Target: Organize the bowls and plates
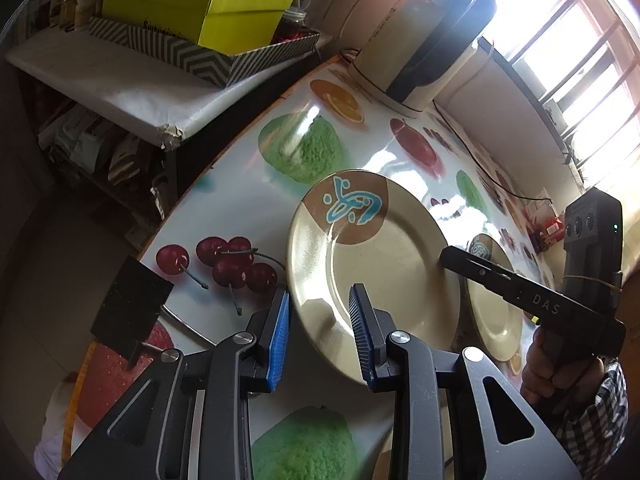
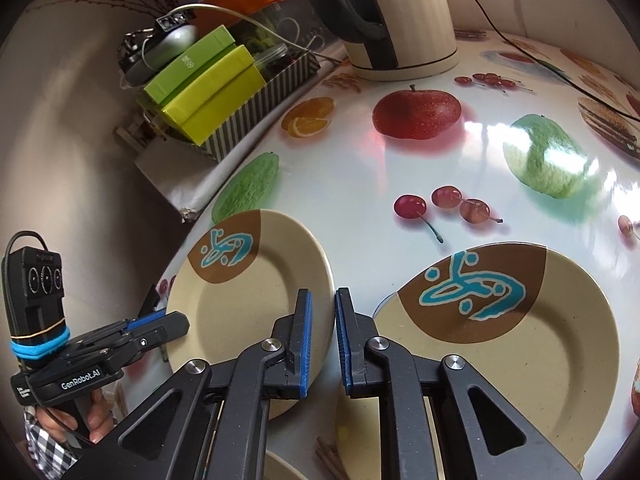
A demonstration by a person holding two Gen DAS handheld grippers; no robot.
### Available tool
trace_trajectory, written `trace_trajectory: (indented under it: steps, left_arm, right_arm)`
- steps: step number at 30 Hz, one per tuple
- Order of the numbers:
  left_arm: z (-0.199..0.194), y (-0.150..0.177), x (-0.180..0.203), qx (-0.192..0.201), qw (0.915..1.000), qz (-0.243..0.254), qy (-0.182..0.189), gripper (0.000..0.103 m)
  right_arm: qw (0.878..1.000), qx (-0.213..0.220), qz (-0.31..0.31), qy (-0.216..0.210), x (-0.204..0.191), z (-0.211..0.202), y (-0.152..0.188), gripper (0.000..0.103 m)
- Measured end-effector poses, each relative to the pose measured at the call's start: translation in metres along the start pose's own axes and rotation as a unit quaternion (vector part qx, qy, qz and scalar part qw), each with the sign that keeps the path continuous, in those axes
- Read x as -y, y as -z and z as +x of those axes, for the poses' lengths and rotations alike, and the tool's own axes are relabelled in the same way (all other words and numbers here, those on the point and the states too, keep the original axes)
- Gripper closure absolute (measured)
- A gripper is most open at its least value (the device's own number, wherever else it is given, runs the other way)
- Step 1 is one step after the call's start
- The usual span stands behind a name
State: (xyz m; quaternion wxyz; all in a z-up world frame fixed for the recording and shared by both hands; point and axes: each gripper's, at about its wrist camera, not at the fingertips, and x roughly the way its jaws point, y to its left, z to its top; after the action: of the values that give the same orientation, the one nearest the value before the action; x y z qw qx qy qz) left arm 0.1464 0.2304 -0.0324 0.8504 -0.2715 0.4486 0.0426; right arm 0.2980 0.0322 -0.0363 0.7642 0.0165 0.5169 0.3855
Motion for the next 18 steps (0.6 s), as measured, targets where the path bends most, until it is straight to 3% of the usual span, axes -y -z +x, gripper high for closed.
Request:
trace_trajectory:
  steps: [18]
  left_arm:
    - [-0.029, 0.008, 0.020, 0.016, 0.9995, 0.024, 0.012, 0.072]
  right_arm:
    - [0.999, 0.041, 0.014, -0.017, -0.009, -0.045, 0.010, 0.091]
